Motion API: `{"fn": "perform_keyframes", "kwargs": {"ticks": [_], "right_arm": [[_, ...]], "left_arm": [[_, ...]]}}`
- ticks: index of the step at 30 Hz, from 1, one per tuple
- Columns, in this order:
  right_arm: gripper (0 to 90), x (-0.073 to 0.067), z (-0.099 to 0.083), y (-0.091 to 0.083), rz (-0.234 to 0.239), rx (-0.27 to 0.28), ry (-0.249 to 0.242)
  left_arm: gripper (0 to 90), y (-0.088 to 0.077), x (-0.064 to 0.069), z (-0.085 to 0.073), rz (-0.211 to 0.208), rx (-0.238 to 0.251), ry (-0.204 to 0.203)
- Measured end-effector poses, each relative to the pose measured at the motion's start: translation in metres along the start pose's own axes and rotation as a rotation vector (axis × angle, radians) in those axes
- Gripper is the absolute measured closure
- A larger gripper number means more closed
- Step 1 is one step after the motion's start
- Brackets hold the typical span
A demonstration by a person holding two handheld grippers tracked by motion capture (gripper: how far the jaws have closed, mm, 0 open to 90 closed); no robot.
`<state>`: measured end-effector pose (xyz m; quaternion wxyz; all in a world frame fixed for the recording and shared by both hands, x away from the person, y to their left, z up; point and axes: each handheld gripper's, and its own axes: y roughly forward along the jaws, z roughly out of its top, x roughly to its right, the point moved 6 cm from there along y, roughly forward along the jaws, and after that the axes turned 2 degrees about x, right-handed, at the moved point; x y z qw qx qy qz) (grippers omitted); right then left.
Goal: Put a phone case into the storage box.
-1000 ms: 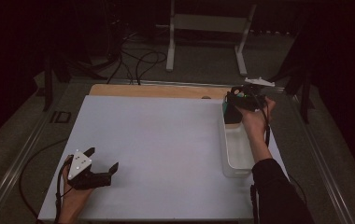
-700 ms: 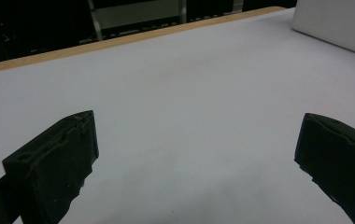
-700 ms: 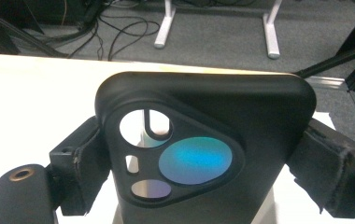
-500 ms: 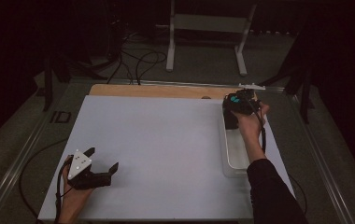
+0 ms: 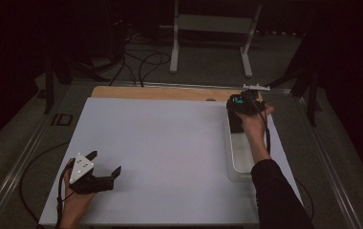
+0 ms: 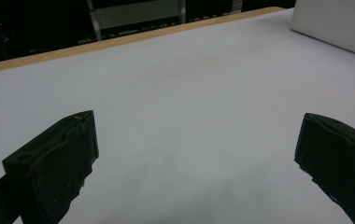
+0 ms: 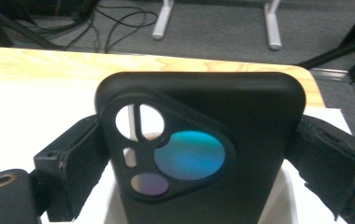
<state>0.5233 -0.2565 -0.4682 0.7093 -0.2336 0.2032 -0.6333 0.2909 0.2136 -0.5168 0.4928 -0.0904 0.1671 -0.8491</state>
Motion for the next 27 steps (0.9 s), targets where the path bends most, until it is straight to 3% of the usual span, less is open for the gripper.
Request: {"fn": "perform_keyframes", "kwargs": {"ticks": [9, 16, 21, 22, 23, 25, 27], "right_arm": [[7.8, 0.002, 0.004, -0.009, 0.01, 0.039, 0.017], [7.9, -0.008, -0.014, -0.04, 0.09, 0.046, -0.005], [8.4, -0.015, -0.028, -0.071, 0.17, 0.082, -0.013], [8.4, -0.015, -0.028, -0.071, 0.17, 0.082, -0.013], [8.4, -0.022, -0.037, -0.087, 0.213, 0.103, -0.034], [8.4, -0.025, -0.04, -0.093, 0.228, 0.105, -0.052], [8.5, -0.036, -0.055, -0.115, 0.272, 0.141, -0.11]], "left_arm": [[0.1, -0.001, 0.0, 0.001, 0.002, 0.005, -0.002], [0.1, -0.001, 0.0, 0.001, 0.002, 0.006, -0.004], [0.1, -0.002, 0.0, 0.003, 0.001, 0.013, -0.004], [0.1, -0.002, 0.0, 0.003, 0.001, 0.013, -0.004], [0.1, -0.003, 0.001, 0.004, -0.002, 0.016, -0.007], [0.1, -0.003, 0.001, 0.005, -0.005, 0.017, -0.009], [0.1, -0.004, 0.003, 0.008, -0.008, 0.025, -0.008]]}}
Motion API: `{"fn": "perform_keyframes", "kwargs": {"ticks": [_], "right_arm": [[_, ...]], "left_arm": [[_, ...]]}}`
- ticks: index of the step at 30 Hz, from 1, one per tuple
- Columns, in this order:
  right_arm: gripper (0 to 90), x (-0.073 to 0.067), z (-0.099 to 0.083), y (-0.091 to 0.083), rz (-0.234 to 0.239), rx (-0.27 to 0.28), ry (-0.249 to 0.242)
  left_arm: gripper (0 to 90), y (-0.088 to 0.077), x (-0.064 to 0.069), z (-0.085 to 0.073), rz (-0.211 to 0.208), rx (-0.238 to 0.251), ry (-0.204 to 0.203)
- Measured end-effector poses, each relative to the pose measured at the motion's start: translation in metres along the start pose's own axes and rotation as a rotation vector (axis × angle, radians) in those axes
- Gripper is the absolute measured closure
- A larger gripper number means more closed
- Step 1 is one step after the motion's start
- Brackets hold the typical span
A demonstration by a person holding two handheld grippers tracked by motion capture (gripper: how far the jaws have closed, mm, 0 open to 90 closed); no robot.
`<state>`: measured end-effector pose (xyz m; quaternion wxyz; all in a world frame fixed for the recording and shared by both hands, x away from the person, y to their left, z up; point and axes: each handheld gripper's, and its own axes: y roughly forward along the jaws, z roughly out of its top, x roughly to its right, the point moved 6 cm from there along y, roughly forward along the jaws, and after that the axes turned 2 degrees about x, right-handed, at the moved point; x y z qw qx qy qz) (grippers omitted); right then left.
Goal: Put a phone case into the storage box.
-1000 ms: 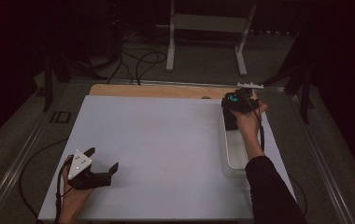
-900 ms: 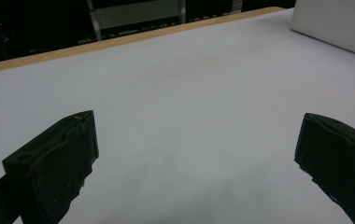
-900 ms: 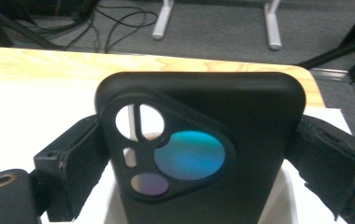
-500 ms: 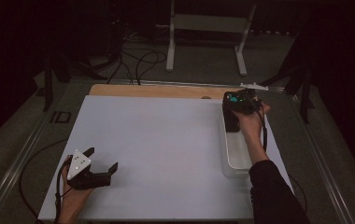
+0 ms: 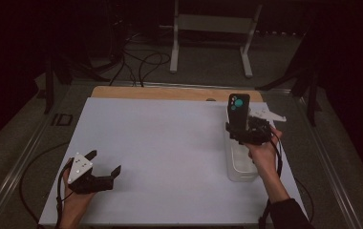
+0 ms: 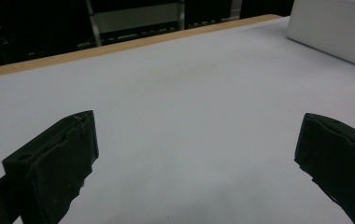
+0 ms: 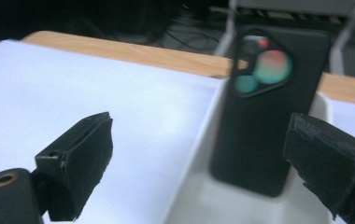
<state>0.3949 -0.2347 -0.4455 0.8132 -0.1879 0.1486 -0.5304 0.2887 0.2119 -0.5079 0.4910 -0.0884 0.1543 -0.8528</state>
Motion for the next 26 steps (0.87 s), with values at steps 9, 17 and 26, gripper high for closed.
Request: {"fn": "perform_keyframes", "kwargs": {"ticks": [9, 17, 26], "right_arm": [[8.5, -0.033, -0.045, -0.045, 0.094, 0.114, -0.052], [8.5, -0.037, -0.074, -0.059, 0.159, 0.174, -0.073], [8.5, -0.04, -0.079, -0.061, 0.2, 0.186, -0.089]], "left_arm": [[0.1, -0.009, -0.001, 0.01, -0.002, 0.025, -0.008], [0.1, -0.013, 0.0, 0.01, -0.009, 0.03, -0.009], [0.1, -0.013, 0.001, 0.009, -0.019, 0.029, -0.012]]}}
